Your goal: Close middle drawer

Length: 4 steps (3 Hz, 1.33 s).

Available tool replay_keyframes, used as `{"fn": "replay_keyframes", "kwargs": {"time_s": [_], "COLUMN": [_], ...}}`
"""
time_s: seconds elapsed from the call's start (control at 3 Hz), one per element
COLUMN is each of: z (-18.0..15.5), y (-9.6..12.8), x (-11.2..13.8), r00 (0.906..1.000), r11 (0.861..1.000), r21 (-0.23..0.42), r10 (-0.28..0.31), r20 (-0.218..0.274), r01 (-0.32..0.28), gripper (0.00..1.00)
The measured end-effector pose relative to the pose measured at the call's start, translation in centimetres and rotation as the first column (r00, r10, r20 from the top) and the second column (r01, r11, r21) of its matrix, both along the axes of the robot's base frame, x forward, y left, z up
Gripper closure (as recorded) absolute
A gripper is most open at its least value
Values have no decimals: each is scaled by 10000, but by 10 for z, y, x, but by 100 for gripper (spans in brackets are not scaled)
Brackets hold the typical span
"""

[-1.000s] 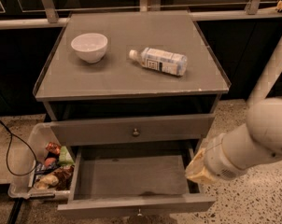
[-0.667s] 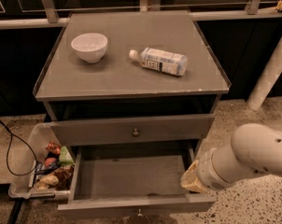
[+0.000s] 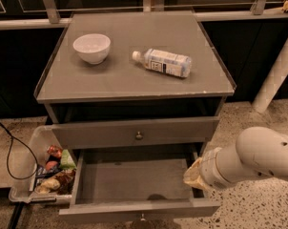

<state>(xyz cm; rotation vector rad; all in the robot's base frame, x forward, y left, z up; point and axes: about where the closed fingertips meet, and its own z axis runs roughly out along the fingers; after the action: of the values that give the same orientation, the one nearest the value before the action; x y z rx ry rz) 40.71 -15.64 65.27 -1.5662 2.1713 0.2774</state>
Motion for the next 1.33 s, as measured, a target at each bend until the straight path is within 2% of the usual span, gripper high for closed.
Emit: {"fn": "replay_keyframes", "kwargs": {"time_s": [0.33,0.67,1.33], "z": [-17,-64,-157], "y": [8,12,20], "x": [0,-3,-18], "r00": [9997,9983,9929], "r11": [9997,9988,9929], "r21": [-46,-29,119], "r10": [223,483,1187], "r20": [-94,-335,-60], "r01": [-223,-484,-1186], "gripper": [100,100,100]}}
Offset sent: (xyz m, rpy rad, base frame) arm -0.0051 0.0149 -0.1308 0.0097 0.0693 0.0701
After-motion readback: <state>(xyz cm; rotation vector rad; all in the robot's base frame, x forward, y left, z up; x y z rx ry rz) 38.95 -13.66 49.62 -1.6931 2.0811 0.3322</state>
